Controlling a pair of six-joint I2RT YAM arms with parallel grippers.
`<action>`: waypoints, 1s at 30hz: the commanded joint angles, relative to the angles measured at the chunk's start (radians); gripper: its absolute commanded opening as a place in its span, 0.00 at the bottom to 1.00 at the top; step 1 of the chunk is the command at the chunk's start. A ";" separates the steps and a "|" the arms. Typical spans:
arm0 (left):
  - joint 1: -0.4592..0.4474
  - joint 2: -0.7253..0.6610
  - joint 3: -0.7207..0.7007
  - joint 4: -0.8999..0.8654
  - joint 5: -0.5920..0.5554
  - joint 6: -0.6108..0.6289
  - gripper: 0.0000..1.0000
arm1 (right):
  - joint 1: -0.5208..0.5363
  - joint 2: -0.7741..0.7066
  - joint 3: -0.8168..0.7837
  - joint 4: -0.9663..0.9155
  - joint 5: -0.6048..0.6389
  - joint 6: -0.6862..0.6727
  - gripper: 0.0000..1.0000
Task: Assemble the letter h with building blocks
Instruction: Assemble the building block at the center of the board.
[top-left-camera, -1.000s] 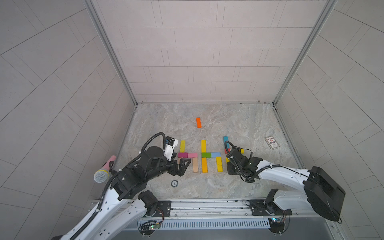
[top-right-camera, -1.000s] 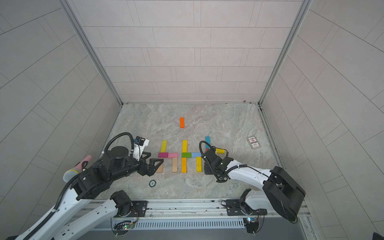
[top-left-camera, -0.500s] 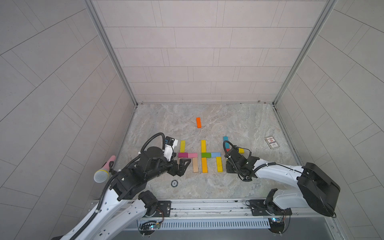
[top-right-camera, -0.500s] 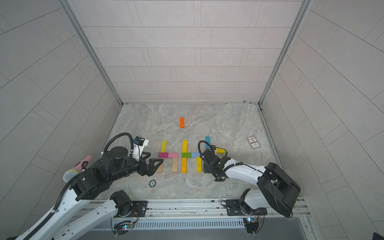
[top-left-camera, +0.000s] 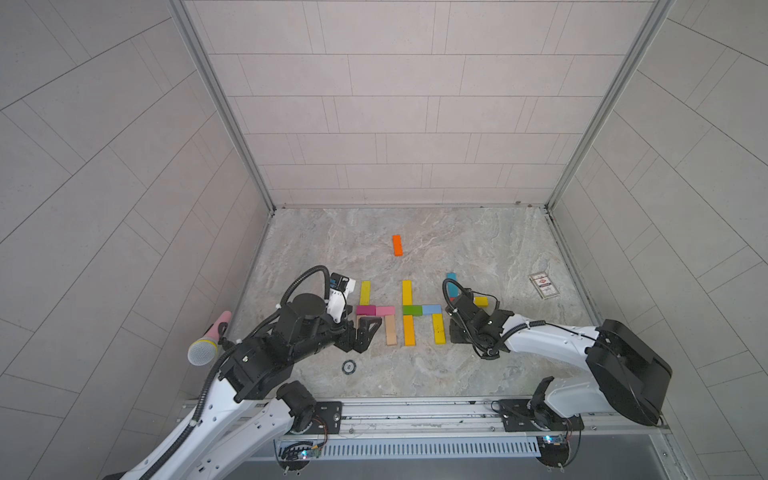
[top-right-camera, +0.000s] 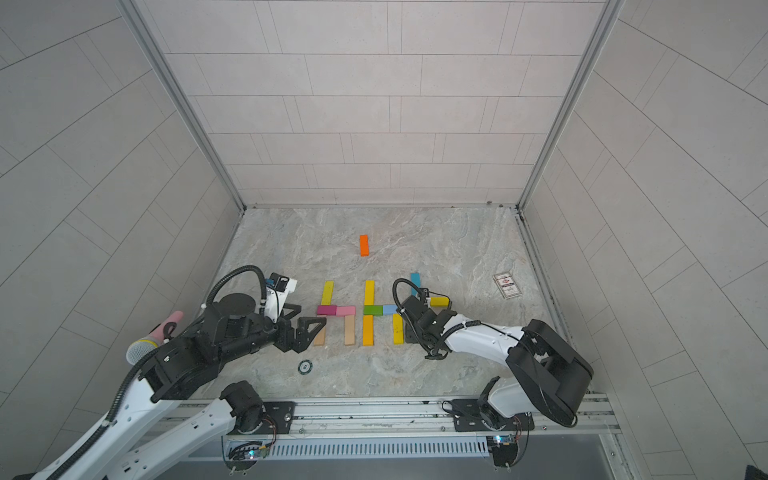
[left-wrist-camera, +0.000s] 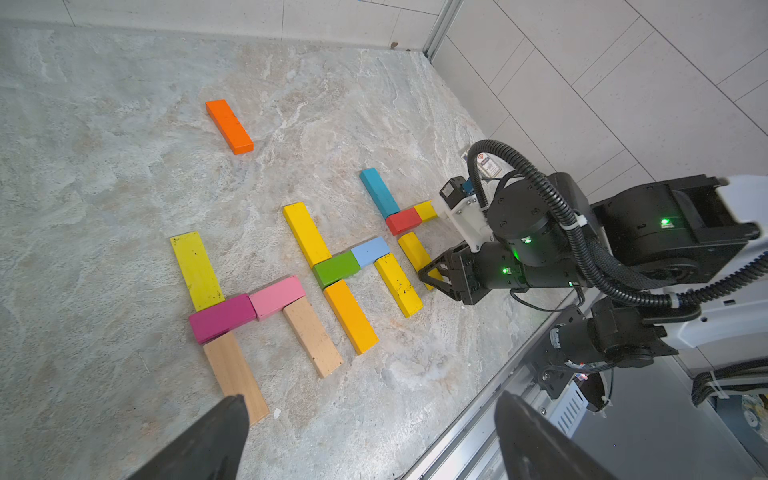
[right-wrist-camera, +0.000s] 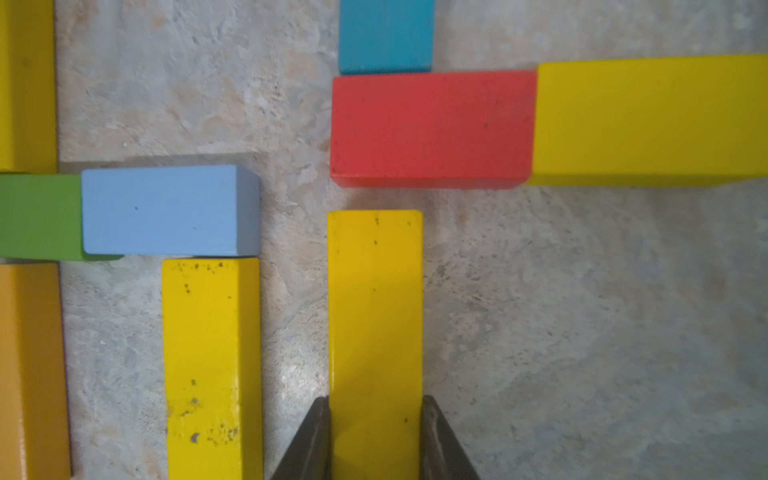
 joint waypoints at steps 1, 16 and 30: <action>0.006 -0.009 -0.008 0.013 -0.009 0.007 1.00 | 0.006 0.024 0.005 -0.021 0.023 0.006 0.24; 0.008 -0.009 -0.007 0.013 -0.008 0.008 1.00 | 0.006 0.038 0.004 -0.028 0.035 0.020 0.41; 0.007 -0.008 -0.008 0.013 -0.008 0.008 1.00 | 0.005 0.010 0.003 -0.020 0.041 0.017 0.55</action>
